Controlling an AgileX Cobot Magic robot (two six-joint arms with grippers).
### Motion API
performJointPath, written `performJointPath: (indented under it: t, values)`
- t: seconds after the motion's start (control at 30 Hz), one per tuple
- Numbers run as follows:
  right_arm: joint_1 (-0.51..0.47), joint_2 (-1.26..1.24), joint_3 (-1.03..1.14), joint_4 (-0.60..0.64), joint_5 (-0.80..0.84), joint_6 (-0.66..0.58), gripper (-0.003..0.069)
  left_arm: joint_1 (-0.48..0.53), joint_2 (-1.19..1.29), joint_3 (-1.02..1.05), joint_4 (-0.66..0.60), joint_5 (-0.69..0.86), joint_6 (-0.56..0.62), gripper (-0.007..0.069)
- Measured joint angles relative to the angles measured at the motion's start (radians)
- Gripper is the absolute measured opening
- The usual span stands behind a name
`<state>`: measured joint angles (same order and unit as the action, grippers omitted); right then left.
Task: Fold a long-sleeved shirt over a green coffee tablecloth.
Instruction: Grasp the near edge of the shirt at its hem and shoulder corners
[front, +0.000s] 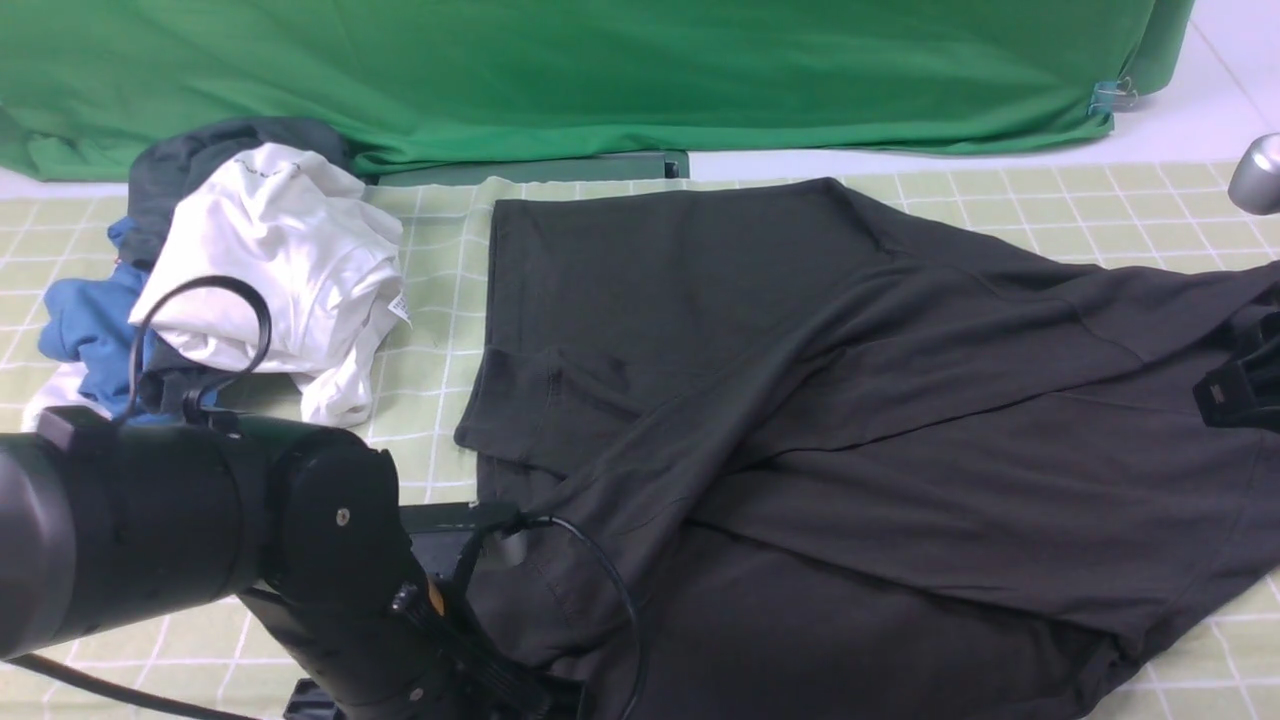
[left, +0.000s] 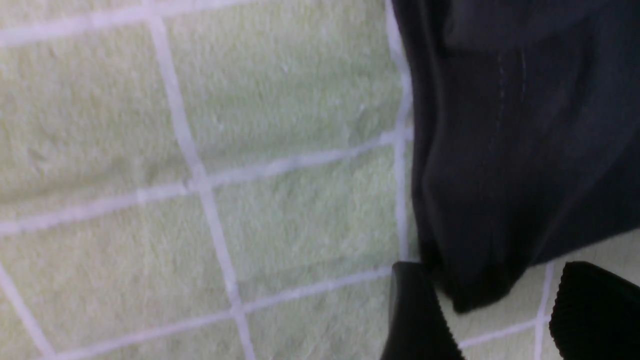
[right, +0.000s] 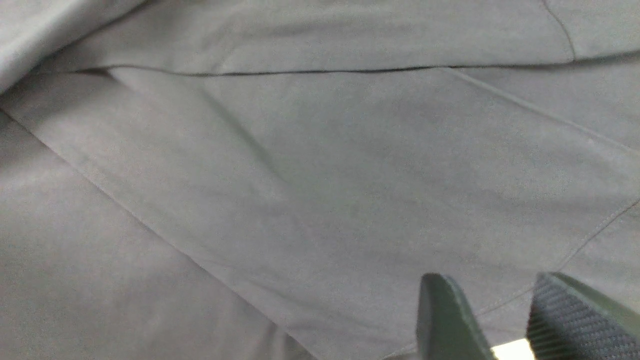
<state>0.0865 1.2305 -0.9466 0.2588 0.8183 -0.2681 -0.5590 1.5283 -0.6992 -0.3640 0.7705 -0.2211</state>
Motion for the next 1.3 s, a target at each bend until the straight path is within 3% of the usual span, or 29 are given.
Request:
performJointPath:
  t: [0.3, 0.5, 0.57, 0.77, 0.9, 1.0, 1.13, 1.3]
  values:
    - [0.0, 0.031, 0.0, 0.004, -0.004, 0.005, 0.0248, 0.0, 0.056, -0.002, -0.004, -0.027, -0.003, 0.0353]
    - [0.0, 0.031, 0.0, 0.004, -0.004, 0.011, 0.0248, 0.0, 0.06, -0.007, -0.001, -0.04, 0.026, 0.0188]
    - [0.0, 0.031, 0.0, 0.005, 0.022, 0.018, 0.0248, 0.0, 0.061, -0.018, -0.005, -0.044, 0.067, 0.0059]
    - [0.029, 0.031, 0.012, 0.006, 0.141, 0.025, 0.0287, 0.0, -0.01, -0.045, 0.044, 0.031, 0.099, 0.0025]
    - [0.147, 0.03, 0.083, 0.007, 0.159, 0.027, 0.0372, 0.0, -0.059, -0.045, 0.076, 0.08, 0.099, 0.0025]
    - [0.299, 0.03, 0.177, -0.03, 0.158, 0.028, 0.0444, 0.0, -0.075, -0.043, 0.106, 0.117, 0.099, 0.0025]
    - [0.455, 0.03, 0.276, -0.21, 0.103, 0.11, 0.0488, 0.0, -0.078, -0.015, 0.165, 0.139, 0.099, 0.0025]
    - [0.551, 0.045, 0.316, -0.356, -0.004, 0.165, 0.0498, 0.0, -0.078, 0.005, 0.197, 0.156, 0.099, 0.0025]
